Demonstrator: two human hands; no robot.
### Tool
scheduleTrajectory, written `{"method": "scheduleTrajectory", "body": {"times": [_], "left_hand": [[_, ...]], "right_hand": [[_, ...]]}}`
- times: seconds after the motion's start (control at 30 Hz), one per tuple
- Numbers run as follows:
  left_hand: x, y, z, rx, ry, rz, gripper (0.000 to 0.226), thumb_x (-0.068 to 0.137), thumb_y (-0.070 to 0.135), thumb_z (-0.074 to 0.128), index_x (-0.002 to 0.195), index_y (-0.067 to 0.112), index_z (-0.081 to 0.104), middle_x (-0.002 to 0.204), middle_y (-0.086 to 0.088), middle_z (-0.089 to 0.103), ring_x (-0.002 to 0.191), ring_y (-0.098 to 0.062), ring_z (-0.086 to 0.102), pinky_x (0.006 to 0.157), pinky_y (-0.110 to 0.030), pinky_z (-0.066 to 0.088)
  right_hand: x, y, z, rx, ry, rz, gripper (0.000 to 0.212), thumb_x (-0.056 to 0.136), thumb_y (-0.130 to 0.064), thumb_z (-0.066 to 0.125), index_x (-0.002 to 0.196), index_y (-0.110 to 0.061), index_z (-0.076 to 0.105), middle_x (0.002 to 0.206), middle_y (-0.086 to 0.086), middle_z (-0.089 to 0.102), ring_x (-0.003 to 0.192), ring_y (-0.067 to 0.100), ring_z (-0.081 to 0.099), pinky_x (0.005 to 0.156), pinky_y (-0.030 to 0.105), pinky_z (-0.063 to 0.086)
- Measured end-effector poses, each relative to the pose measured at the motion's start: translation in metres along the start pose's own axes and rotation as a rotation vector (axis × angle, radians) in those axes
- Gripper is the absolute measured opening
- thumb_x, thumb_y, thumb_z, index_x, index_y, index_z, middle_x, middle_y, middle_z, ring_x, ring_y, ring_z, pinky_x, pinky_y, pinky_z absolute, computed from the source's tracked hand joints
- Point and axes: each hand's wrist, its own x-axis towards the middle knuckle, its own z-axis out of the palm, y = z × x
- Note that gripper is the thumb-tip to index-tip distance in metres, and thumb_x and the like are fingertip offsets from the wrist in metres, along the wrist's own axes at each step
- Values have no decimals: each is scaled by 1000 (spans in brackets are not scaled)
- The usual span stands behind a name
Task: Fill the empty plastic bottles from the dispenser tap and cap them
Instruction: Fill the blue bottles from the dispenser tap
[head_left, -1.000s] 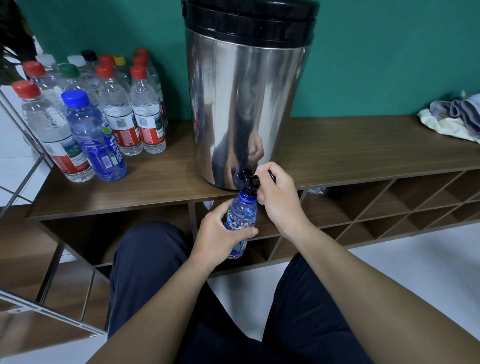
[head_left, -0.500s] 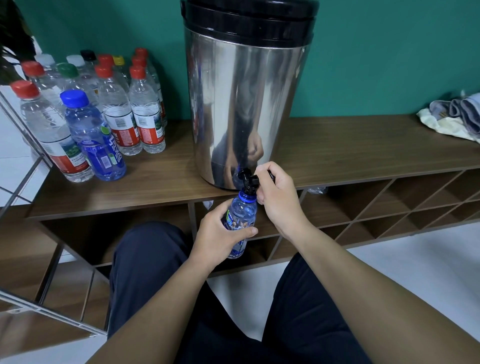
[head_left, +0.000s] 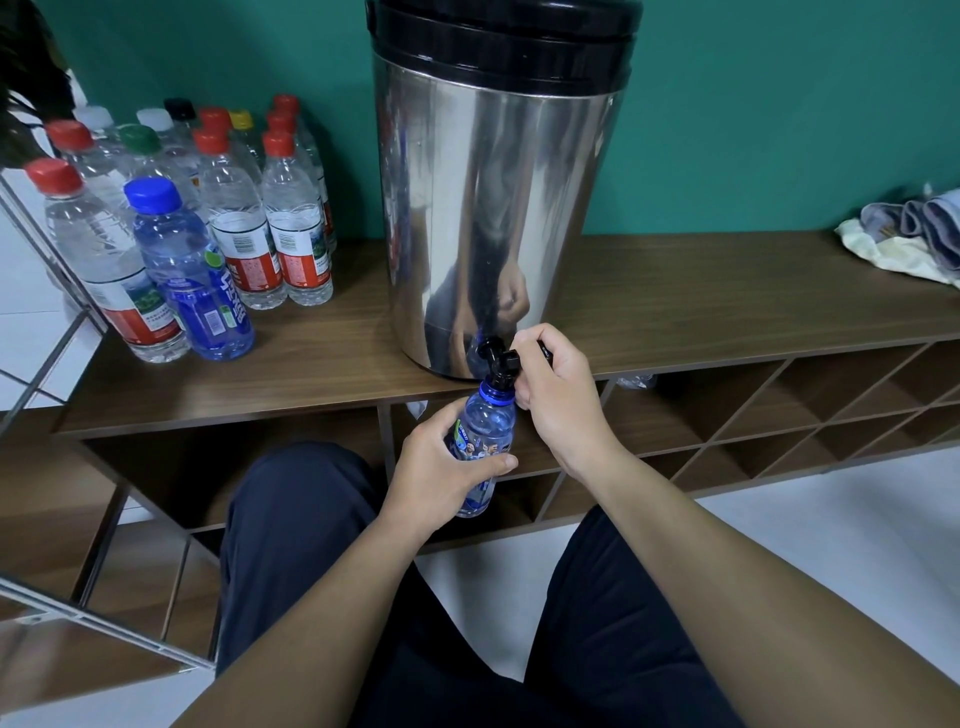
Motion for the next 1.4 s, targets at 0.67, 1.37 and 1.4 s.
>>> {"method": "scheduleTrajectory", "body": {"times": [0.67,1.37,1.4], "left_hand": [[0,2,-1,29,-13,-14,76,73,30,105,140,37,70,125,11,82,117,-14,78,109,-53,61],[-2,3,-1,3,-20,-21,77,77,24,104,144,32,69,126,10,82,118,-16,78,108,-53,62],[-2,3,-1,-3,-21,-20,76,77,23,104,144,32,70,126,9,82,118,-16,79,108,-54,62]], "right_hand": [[-1,-2,-1,-3,-10,15,28,115,-31,55,99,-9,60,62,0,41,60,18,35,61,38,32],[0,0,0,1,-14,10,27,115,-30,55,100,-8,60,62,-1,42,60,18,35,61,37,32],[0,0,0,4,-14,9,28,115,-30,55,99,-8,59,62,-1,41,60,18,34,60,38,32]]}}
